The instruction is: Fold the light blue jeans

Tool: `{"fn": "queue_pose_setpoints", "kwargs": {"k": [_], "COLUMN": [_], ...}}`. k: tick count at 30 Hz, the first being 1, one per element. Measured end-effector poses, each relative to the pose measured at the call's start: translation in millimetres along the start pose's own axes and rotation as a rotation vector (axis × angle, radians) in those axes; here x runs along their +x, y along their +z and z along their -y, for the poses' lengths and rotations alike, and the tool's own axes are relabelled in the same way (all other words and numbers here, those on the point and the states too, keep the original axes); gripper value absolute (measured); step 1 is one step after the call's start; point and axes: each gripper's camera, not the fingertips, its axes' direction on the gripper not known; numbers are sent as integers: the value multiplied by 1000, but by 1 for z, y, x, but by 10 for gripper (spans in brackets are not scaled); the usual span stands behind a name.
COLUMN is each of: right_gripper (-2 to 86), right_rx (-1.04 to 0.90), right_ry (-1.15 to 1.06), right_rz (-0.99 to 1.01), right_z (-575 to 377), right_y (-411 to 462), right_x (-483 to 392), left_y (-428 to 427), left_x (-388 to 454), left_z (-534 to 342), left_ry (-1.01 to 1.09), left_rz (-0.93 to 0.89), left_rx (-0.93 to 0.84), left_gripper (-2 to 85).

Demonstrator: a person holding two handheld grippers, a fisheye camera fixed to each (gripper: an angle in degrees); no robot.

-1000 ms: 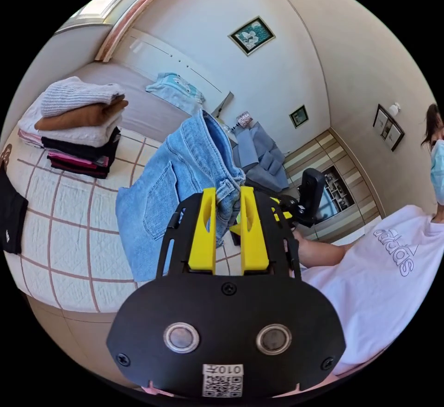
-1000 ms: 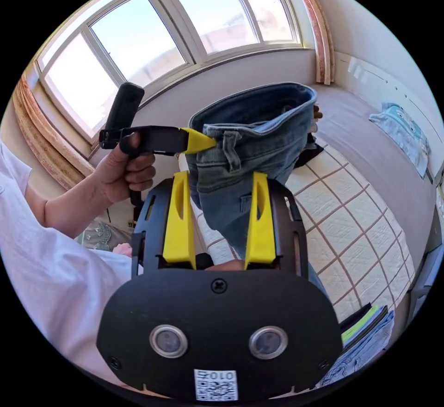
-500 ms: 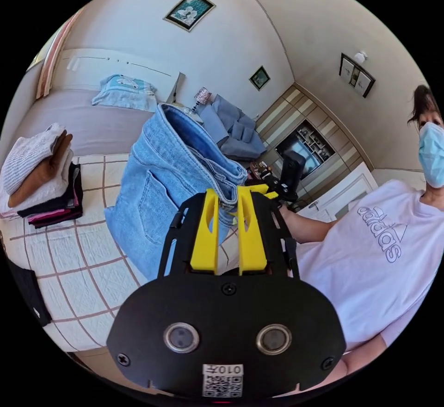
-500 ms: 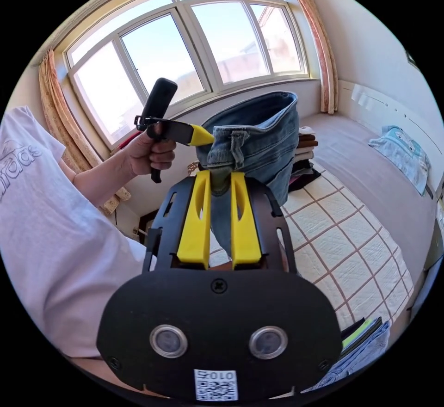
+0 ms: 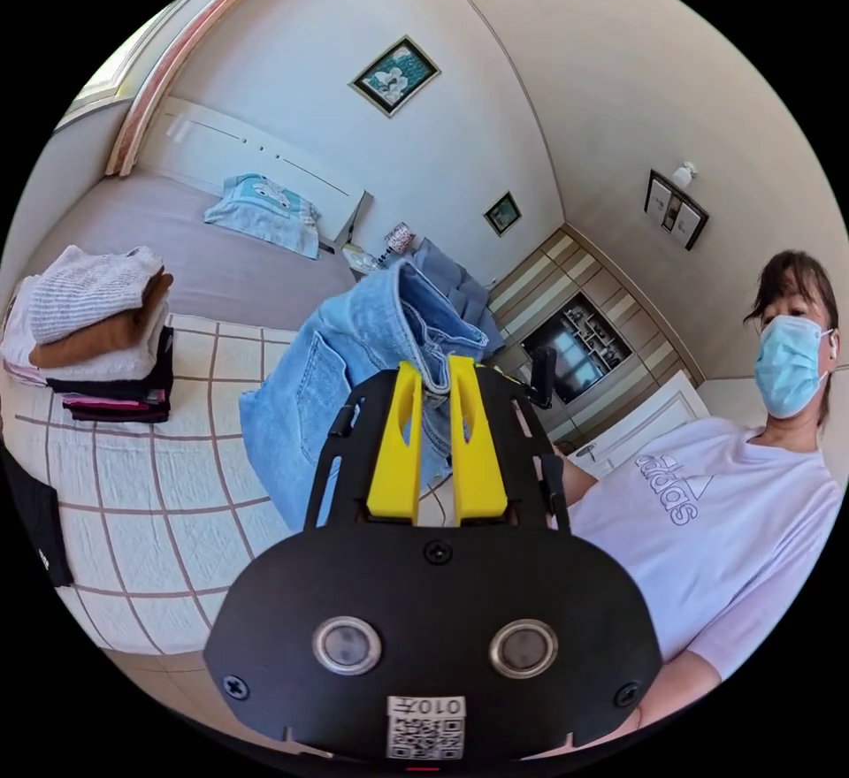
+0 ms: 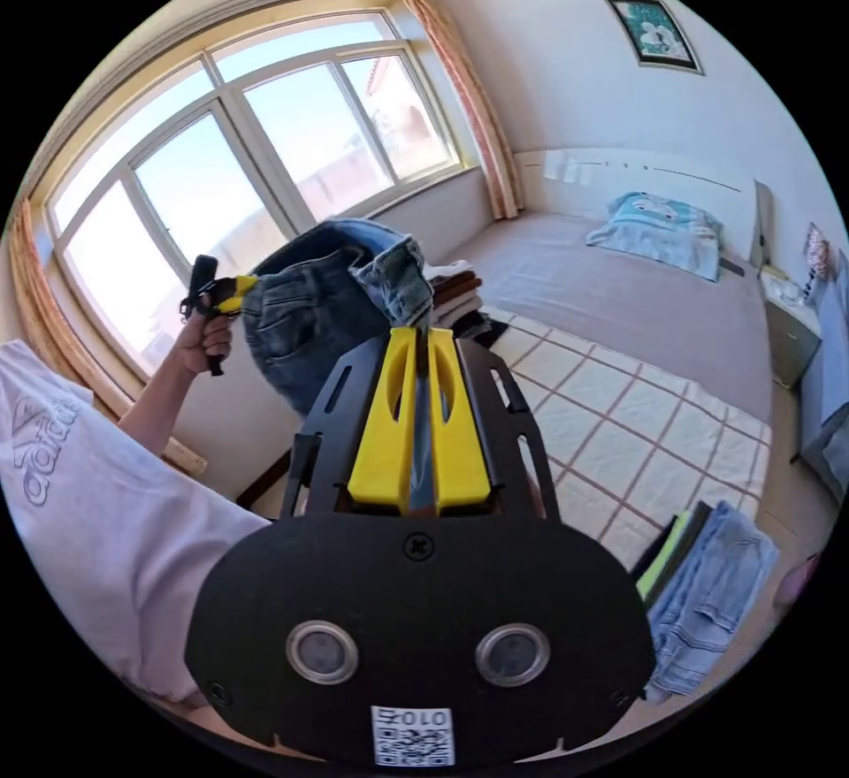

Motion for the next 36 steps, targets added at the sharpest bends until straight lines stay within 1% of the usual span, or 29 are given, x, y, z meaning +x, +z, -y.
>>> {"fn": "queue_pose_setpoints", "kwargs": {"k": [1,2,4,5,7,8,10,11,13,15,16,18,20,25,28,32,36], "right_gripper": [38,38,36,36,35,35,36,36,38,39,40,40,40,40,40,41,42], "right_rx": [26,47,138,168,309,348,514,553,687,749,771,786,777,646,614,641,711], "right_ry": [-26,-49,-143,-170,-257,-270,-327,-345,-412,-447,-454,-445,-424,-256,-184,-125,-118], "right_rz": [-83,-119,-259,-287,-384,-396,-391,-389,-397,-403,-393,-369,-361,-288,-291,-315,-344], "right_z": [8,13,40,46,68,72,80,80,75,69,66,63,62,75,85,106,155], "right_y": [-36,-56,-135,-154,-230,-248,-324,-342,-405,-443,-464,-488,-502,-516,-525,-548,-580], "right_x": [3,2,-17,-25,-60,-68,-98,-105,-133,-147,-151,-150,-143,-81,-54,-44,-64], "left_y": [-8,-23,-42,-51,-64,-75,-97,-112,-137,-163,-168,-181,-181,-145,-107,-53,-10], "left_x": [-1,0,9,20,46,64,90,109,141,184,193,223,235,237,231,231,242], "left_z": [1,5,13,19,31,39,53,61,70,74,73,71,68,60,54,37,10], "left_ry": [4,13,48,94,180,241,327,385,489,620,645,721,747,708,674,663,708], "left_rz": [-3,-9,-43,-74,-99,-121,-166,-196,-227,-242,-244,-257,-276,-336,-414,-519,-586], "left_rx": [7,20,38,44,62,88,149,192,243,282,291,303,294,214,159,114,98], "left_gripper": [67,66,65,65,66,66,67,67,68,69,69,69,69,69,68,67,67]}}
